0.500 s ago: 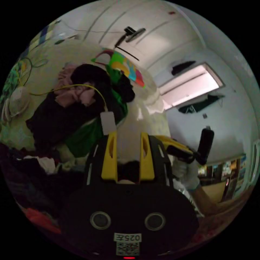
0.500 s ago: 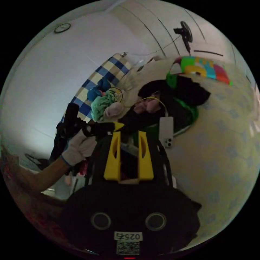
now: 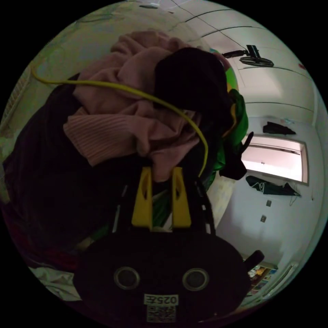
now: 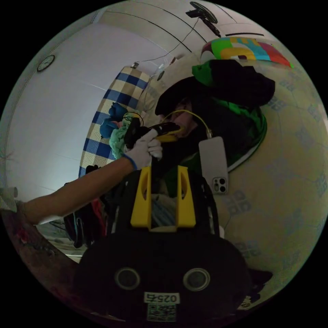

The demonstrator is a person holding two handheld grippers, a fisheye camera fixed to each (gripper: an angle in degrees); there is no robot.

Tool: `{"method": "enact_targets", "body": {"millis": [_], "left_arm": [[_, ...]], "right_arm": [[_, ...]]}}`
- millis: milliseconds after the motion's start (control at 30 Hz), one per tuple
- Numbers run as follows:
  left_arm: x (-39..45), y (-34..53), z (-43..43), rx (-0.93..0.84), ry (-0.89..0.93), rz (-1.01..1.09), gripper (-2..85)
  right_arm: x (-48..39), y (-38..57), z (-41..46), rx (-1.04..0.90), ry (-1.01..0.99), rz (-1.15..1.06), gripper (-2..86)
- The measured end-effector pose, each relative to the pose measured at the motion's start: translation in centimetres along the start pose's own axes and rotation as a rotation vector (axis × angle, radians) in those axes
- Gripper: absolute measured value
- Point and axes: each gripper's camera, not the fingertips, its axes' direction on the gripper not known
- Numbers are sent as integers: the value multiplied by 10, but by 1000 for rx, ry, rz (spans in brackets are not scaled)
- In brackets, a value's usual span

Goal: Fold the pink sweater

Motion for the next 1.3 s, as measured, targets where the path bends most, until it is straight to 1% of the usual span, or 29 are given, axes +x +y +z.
{"method": "enact_targets", "body": {"millis": [67,133,233,300,367,433,500,533,567,600,667,700,767,800,867,900,967,1000,1033,1067,1100,1133,1167,1200,1233,1267,1300], "left_arm": [[-5,9,1,-20,-14,18,-6],[-3,29,-1,-37,81,86,-11],[-1,95,-25,40,280,164,-12],[-12,149,-56,135,426,130,-13],[-19,185,-81,177,478,133,-13],[-17,219,-104,164,471,189,-13],[-7,267,-134,147,509,316,-14],[-5,279,-140,138,519,340,-14],[0,300,-152,114,551,398,-14],[1,321,-165,106,638,447,-15],[5,351,-183,96,755,515,-16],[13,371,-194,66,751,589,-16],[28,406,-208,29,680,716,-16],[33,428,-216,26,680,775,-16],[32,455,-224,13,734,811,-15],[31,474,-230,18,768,838,-15],[37,506,-242,37,742,892,-11],[43,531,-253,72,705,941,-5],[46,544,-259,99,681,956,-1],[48,569,-271,173,630,964,23],[49,596,-281,274,570,1009,53],[49,612,-285,335,531,1048,72],[45,642,-290,479,430,1108,106],[41,668,-288,590,342,1130,138],[39,678,-285,614,315,1135,146],[38,692,-276,600,282,1138,162],[38,704,-264,563,287,1145,165]], "right_arm": [[16,11,-2,10,-13,38,110],[32,20,-4,35,-47,78,109],[57,30,-4,46,-149,150,109],[73,39,-4,53,-233,188,109],[81,46,-4,35,-273,202,112],[89,54,-4,28,-345,216,115],[101,68,-2,39,-547,258,120],[103,72,1,34,-595,267,120],[105,80,6,21,-697,276,120],[102,87,14,-27,-779,258,120],[89,100,25,-117,-868,206,109],[79,112,24,-115,-958,165,90],[65,135,10,-41,-1060,120,56],[54,151,-2,-17,-1094,65,41],[36,180,-31,41,-1071,-21,21],[23,201,-55,70,-1015,-84,14],[1,236,-99,145,-921,-178,6],[-17,261,-134,204,-900,-274,3],[-28,273,-151,227,-887,-325,2],[-52,299,-186,259,-794,-417,0],[-80,327,-218,289,-691,-522,-1],[-95,343,-233,307,-659,-582,-2],[-123,374,-260,340,-612,-683,-2],[-147,405,-282,381,-556,-734,-3],[-158,422,-292,405,-534,-752,-3],[-176,455,-309,453,-519,-797,-3],[-191,489,-326,506,-540,-836,-3]]}}
